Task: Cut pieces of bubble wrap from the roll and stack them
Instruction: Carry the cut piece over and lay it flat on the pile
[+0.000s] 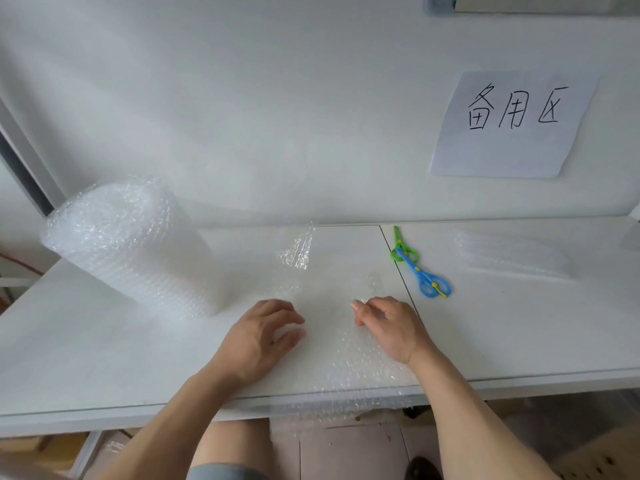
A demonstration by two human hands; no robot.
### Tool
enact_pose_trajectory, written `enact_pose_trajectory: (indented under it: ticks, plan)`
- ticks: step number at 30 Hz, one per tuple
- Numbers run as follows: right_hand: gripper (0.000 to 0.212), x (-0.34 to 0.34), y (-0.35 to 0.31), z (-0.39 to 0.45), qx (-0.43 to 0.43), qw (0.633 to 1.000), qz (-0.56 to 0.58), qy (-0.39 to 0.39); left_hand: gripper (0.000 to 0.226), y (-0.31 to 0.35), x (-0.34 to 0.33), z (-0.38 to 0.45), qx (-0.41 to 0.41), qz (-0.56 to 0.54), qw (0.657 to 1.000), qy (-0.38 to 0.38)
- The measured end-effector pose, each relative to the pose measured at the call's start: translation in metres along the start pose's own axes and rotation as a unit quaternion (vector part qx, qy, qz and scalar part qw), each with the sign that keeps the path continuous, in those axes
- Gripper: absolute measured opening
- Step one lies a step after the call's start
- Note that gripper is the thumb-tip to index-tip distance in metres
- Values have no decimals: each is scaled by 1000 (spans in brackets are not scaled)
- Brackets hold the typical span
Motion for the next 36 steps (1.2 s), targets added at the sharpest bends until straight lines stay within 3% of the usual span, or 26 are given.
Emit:
enact_pose_trajectory:
  ticks: [3, 5, 9, 12, 15, 20, 23, 26, 28, 32, 36]
  plan:
    - [41, 0, 1, 3, -19, 999, 21, -21, 37, 11, 5, -21, -27, -6, 998, -50]
    - [40, -2, 3, 4, -32, 998, 46, -36, 43, 12, 10, -28, 31, -68, 991, -108]
    - [39, -3, 6, 1, -48, 992, 109, -44, 103, 16, 16, -34, 138, -35, 949, -281]
    - [39, -1, 4, -3, -52, 988, 138, -47, 126, 19, 14, -37, 97, 124, 922, -353]
    - [38, 3, 3, -8, -58, 985, 156, -54, 102, 12, 8, -41, 11, 184, 931, -315]
    - [37, 8, 4, -21, -53, 978, 185, -75, 56, 14, 13, -51, -75, 55, 984, -155]
    - [41, 14, 4, -25, -59, 970, 222, -77, 41, 18, 17, -46, 8, -59, 990, -127]
    - [48, 17, 2, -25, -69, 966, 237, -77, 39, 11, 15, -37, 142, -148, 972, -119]
    - [54, 19, 2, -25, -75, 964, 242, -75, 7, 10, 14, -28, 193, -167, 964, -76]
    - [66, 23, 7, -27, -110, 950, 286, -54, 19, 22, 11, -12, 244, -226, 943, 9]
    - [95, 20, 12, -25, -112, 952, 279, -64, 26, 21, 7, -2, 305, -191, 932, 49]
Point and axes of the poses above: each hand's wrist, its own z-axis towards the middle knuckle, its own x-axis out of the back of the hand, y = z × x, the point moved 3 cm from there along z, towards the middle knuckle, and after that the axes turned 15 degrees about -z, right-handed, at the moved point
